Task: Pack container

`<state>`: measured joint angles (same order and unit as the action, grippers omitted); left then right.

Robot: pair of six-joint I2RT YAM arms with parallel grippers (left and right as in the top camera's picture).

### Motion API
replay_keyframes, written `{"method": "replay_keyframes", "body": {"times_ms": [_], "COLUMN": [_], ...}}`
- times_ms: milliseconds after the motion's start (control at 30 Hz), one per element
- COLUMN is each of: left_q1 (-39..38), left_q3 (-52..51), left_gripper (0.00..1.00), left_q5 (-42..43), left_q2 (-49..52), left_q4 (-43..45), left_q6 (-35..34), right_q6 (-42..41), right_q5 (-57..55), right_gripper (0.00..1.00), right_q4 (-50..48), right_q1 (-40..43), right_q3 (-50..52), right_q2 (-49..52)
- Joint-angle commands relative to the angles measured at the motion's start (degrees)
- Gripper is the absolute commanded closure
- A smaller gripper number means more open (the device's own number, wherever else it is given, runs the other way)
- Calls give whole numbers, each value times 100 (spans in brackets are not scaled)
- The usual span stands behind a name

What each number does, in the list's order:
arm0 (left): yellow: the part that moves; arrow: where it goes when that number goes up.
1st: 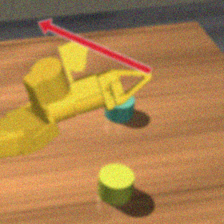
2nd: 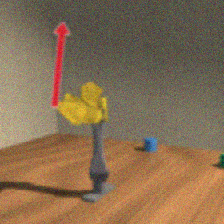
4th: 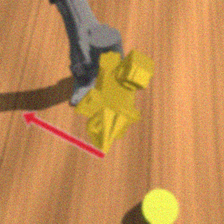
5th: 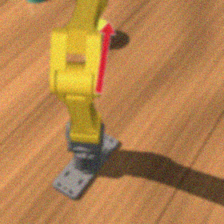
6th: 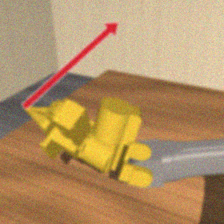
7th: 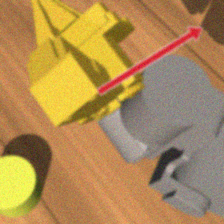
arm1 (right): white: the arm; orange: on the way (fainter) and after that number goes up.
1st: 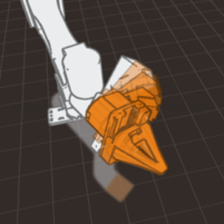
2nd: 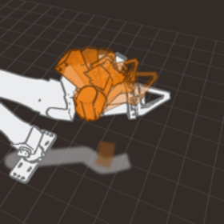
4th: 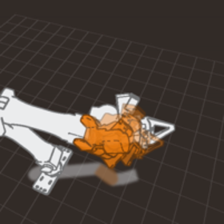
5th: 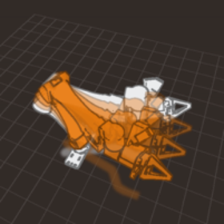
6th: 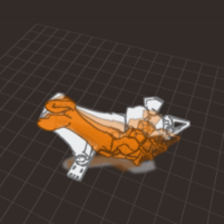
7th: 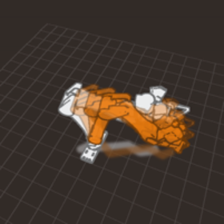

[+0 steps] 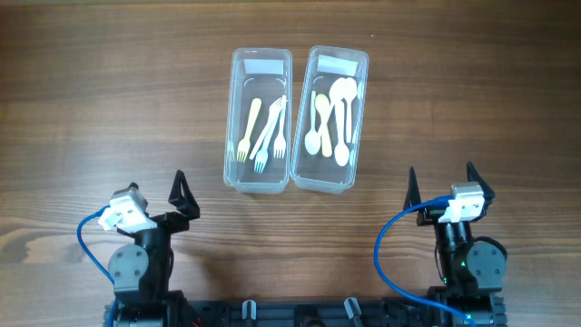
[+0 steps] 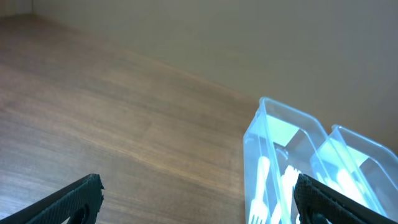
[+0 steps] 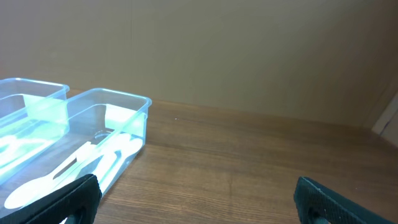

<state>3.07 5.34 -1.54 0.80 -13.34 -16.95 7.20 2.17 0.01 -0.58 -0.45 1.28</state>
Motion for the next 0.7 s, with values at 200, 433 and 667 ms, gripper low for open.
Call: {"method": "replay_keyframes", "body": {"times_ms": [200,433,667], "left_q1": [-24,-22,-22], "left_q3": [-52,-52,-52], "left_gripper": [0,0,0], "left_q5": [109,107,107], "left_q2": [-63,-63,-63], "left_q4": [-219,-216,-216], "left_q6": [17,17,17], "right_q6": [31,31,28], "right_q5": [90,90,90], "right_gripper": [0,0,0], "right_q4": [-13,-13,-13], "right_q1": [24,24,24], "right_q3": [13,13,13], "right_q2": [-9,-9,-9]}}
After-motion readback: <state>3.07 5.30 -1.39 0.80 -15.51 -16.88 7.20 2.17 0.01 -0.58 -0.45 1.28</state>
